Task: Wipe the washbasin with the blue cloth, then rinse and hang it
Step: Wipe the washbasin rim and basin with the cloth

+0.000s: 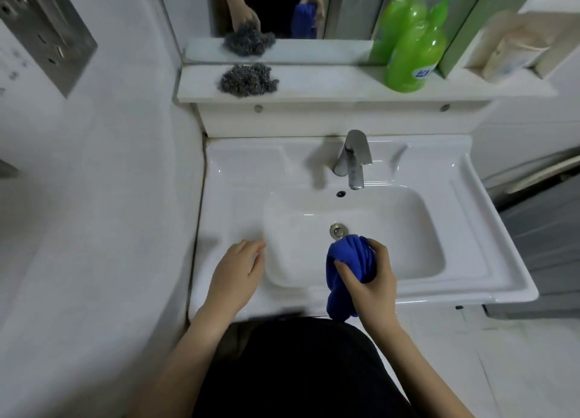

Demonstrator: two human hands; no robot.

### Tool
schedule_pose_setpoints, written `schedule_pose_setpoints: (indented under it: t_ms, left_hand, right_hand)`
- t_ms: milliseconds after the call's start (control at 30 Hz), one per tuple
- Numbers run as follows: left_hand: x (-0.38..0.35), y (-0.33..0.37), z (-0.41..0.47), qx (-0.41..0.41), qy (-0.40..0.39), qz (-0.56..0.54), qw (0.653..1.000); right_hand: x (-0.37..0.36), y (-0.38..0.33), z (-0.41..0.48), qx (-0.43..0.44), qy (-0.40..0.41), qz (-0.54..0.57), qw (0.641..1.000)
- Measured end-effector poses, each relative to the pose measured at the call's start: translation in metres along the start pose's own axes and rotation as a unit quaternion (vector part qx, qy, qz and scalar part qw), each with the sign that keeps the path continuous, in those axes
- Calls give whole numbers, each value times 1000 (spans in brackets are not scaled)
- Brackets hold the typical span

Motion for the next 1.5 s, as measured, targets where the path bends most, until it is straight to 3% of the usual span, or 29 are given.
schedule_pose_setpoints:
  t_ms: [200,433,667,800,1200,1333,1433,1500]
  left_hand:
    - [-48,-30,-61,51,-94,-13,994]
    - [-75,14,-51,67,-50,3,997]
    - [-135,102,-27,90,-4,-74,993]
    - [-163,132,-18,85,-14,-84,993]
    - [-88,190,127,14,-4,-72,997]
    - [-71,192,199,64,25,-243,968]
    - [-67,185,241,105,53,-410,905]
    - [-68,177,258,134,66,-463,874]
  right_hand:
    - [16,43,-33,-64,1,-20,998]
    - [84,57,-23,-58,3,-8,998]
    - [179,83,-5,-43,-9,-17,999]
    - [211,89,6,-41,-22,-15,999]
    - [196,53,108,1,-37,19,999]
    - [178,59,143,-18,-48,30,998]
    - [166,72,160,-37,-52,27,998]
    - [160,78,168,-50,-51,29,997]
Point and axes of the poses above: each hand's wrist, its own z-axis towards the middle knuckle, its own x-axis out of the back of the hand, y = z × x, the point moved 2 cm from there along z, towards the middle knuckle, and after that the axes turned 15 degrees about -y, right-handed, at the moved point
